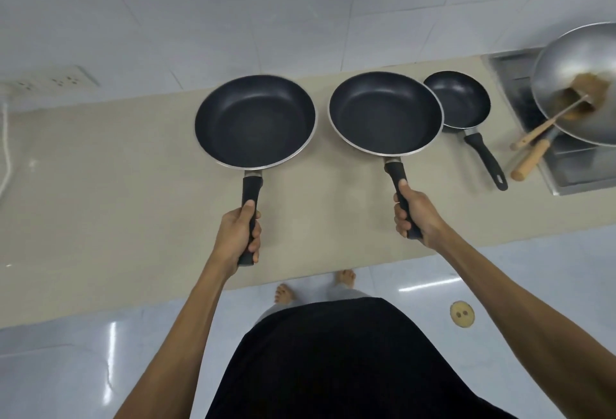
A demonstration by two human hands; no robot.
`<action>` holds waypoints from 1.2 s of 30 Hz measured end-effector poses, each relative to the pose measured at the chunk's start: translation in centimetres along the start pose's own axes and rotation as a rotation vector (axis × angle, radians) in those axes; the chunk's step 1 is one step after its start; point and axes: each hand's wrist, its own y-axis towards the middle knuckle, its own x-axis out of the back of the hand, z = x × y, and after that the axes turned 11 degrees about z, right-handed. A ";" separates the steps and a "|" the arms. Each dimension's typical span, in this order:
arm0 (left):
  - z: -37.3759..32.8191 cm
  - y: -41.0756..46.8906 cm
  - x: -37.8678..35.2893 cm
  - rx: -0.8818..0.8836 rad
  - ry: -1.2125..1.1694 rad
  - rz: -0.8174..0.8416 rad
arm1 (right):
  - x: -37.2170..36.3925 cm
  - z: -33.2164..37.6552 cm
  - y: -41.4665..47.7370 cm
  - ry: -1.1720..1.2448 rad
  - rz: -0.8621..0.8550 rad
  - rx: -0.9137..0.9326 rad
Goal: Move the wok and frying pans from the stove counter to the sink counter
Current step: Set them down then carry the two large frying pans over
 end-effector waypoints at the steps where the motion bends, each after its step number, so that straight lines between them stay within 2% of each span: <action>1: -0.2 0.2 -0.3 -0.006 -0.002 -0.007 | 0.2 0.4 0.6 -0.005 0.004 -0.004; 12: -1.4 2.2 -4.1 0.016 -0.029 -0.051 | 2.0 2.2 4.1 -0.072 0.043 -0.021; 22: -1.8 2.3 -4.7 0.023 -0.022 -0.072 | 1.5 2.3 5.2 -0.100 0.071 -0.023; 36: -2.3 3.3 -3.8 0.036 -0.026 -0.076 | 0.3 -1.3 4.7 -0.232 0.028 0.011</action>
